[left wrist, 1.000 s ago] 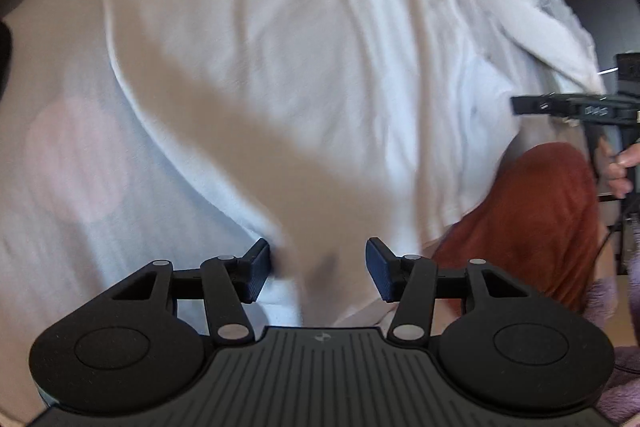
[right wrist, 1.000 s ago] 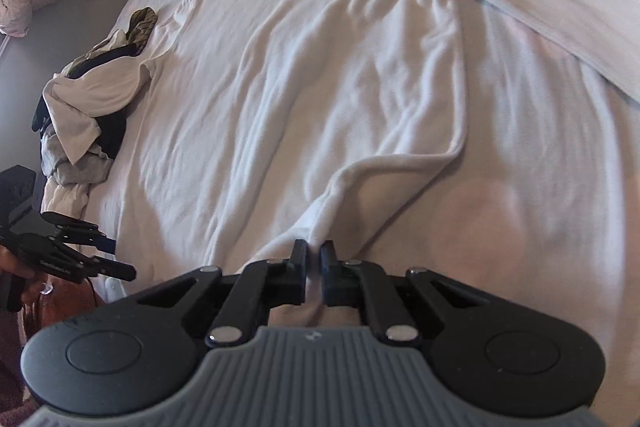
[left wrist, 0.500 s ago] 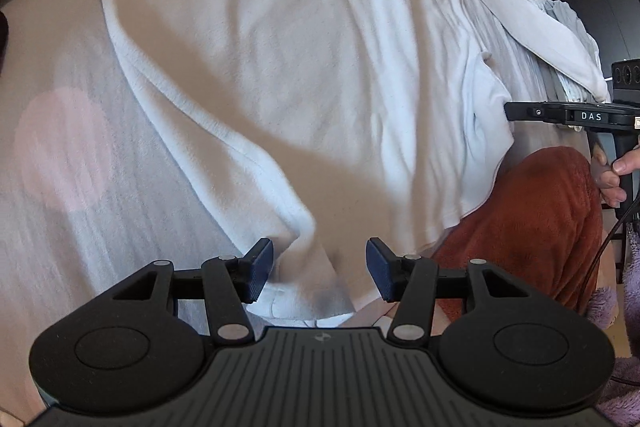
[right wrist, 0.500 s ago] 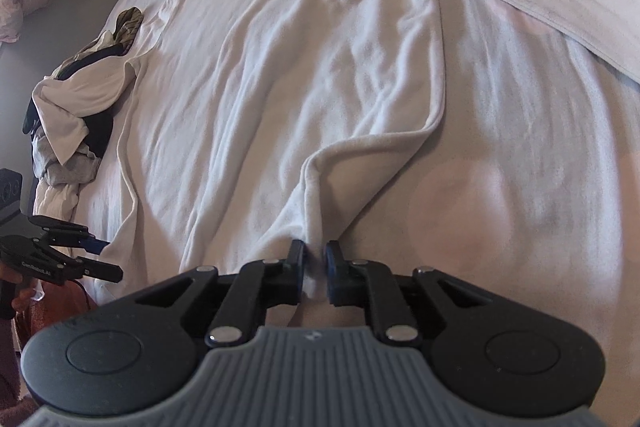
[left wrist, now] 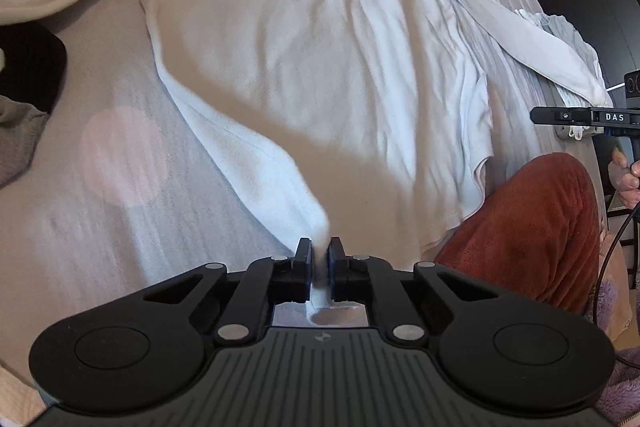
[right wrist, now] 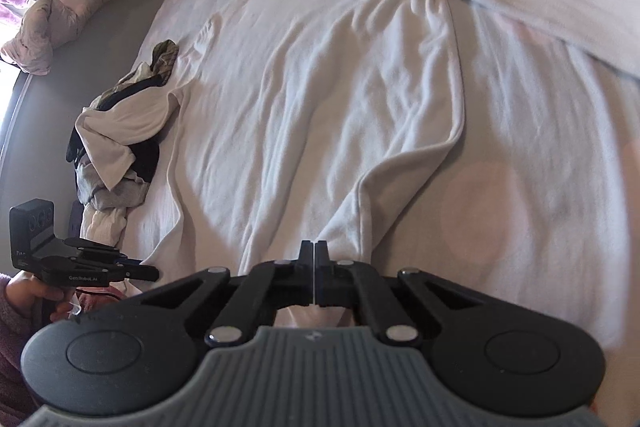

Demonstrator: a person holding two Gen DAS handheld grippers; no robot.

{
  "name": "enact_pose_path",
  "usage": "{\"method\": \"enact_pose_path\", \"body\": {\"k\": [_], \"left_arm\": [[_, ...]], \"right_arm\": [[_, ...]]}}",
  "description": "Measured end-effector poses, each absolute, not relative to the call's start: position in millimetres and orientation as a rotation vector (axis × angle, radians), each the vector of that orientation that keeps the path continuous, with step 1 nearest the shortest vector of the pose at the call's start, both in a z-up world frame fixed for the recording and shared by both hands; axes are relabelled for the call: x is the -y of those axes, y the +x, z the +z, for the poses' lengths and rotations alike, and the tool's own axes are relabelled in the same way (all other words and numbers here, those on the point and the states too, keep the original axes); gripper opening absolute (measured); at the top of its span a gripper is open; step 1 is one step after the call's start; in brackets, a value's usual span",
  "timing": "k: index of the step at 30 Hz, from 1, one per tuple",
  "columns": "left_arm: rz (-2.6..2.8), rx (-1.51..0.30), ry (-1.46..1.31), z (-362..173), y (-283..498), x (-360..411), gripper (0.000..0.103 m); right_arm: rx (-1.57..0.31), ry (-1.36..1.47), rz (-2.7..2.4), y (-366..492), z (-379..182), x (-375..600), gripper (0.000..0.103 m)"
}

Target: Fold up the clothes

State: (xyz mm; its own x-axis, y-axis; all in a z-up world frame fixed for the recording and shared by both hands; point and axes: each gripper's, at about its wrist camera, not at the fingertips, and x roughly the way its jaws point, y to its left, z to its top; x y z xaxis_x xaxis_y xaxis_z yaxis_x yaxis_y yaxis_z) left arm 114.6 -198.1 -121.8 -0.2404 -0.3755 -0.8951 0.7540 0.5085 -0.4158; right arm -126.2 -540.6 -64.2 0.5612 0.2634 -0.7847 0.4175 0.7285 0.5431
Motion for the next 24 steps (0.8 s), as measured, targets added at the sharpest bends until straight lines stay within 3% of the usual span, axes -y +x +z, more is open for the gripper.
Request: {"method": "enact_pose_path", "body": {"k": [4, 5, 6, 7, 8, 16, 17, 20, 24], "left_arm": [[-1.063, -1.444, 0.325, -112, 120, 184, 0.006], [-1.053, -1.450, 0.316, -115, 121, 182, 0.006], [-1.046, -1.456, 0.309, -118, 121, 180, 0.006], [-1.038, -1.456, 0.309, -121, 120, 180, 0.006], [-1.031, -1.457, 0.310, -123, 119, 180, 0.006], [-1.024, -1.446, 0.273, -124, 115, 175, 0.006], [-1.022, -1.445, 0.268, -125, 116, 175, 0.006], [-1.025, -1.434, 0.254, -125, 118, 173, 0.006], [-1.054, -1.393, 0.238, -108, 118, 166, 0.006]], "right_arm": [[-1.001, 0.710, -0.177, -139, -43, 551, 0.007], [-1.021, 0.719, -0.175, -138, -50, 553, 0.013], [-1.043, 0.733, -0.170, -137, -57, 555, 0.031], [-1.055, 0.754, -0.169, -135, -67, 555, 0.041], [-1.072, 0.759, -0.172, -132, -76, 553, 0.046], [-1.157, 0.768, -0.161, -91, -131, 536, 0.045], [-1.165, 0.769, -0.164, -86, -136, 535, 0.041], [-1.150, 0.806, -0.144, -89, -136, 536, 0.006], [-1.084, 0.775, -0.138, -109, -93, 543, 0.005]]}}
